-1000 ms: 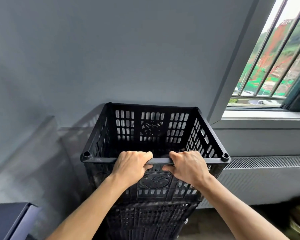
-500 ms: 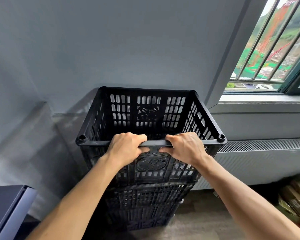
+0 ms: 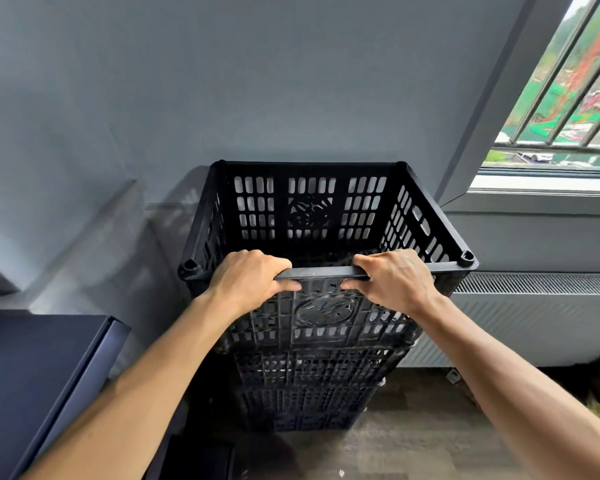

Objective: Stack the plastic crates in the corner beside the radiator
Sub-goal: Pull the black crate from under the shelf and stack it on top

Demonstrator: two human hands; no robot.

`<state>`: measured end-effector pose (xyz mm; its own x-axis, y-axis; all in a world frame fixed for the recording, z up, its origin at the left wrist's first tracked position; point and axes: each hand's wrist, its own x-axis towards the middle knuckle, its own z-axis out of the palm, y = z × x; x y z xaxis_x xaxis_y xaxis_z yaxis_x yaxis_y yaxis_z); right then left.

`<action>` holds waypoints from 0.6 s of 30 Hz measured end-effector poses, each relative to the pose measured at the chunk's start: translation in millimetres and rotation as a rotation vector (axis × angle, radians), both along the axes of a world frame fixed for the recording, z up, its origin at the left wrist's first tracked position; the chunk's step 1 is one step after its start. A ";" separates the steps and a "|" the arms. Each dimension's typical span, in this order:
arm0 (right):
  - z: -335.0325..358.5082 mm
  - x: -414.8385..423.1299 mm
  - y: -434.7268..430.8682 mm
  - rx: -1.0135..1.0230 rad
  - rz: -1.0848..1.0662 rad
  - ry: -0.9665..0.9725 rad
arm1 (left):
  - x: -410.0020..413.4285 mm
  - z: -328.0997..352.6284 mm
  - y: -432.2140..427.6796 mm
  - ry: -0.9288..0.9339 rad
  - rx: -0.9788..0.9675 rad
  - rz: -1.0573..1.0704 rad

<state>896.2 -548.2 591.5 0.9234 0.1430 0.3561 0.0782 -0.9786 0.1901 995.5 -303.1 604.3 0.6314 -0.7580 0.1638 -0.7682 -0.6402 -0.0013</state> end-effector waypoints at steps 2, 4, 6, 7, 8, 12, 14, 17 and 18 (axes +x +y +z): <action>0.0 -0.5 1.9 -0.004 -0.038 0.032 | -0.6 0.4 1.2 0.005 -0.006 -0.010; 0.1 -0.9 2.5 -0.007 -0.066 0.048 | -0.1 3.0 1.1 0.015 -0.005 -0.022; 0.7 -2.1 2.5 0.004 -0.069 0.040 | 0.7 4.9 0.5 0.033 -0.005 -0.032; 0.6 -3.3 2.2 0.011 -0.061 0.043 | 0.8 4.9 0.7 0.039 -0.005 -0.035; 1.1 -4.6 1.5 0.020 -0.047 0.051 | 0.7 4.8 1.2 0.041 -0.006 -0.038; 5.2 -12.5 -12.9 0.046 -0.054 0.103 | 2.5 4.6 2.5 0.047 -0.021 -0.044; 7.6 -15.9 -20.9 0.049 -0.070 0.098 | 5.2 7.3 2.3 0.055 -0.020 -0.039; 9.5 -17.0 -26.2 0.066 -0.047 0.098 | 6.4 9.3 1.8 0.071 -0.018 -0.020; 9.4 -16.6 -27.3 0.063 -0.036 0.094 | 5.8 8.3 2.2 0.066 -0.021 -0.011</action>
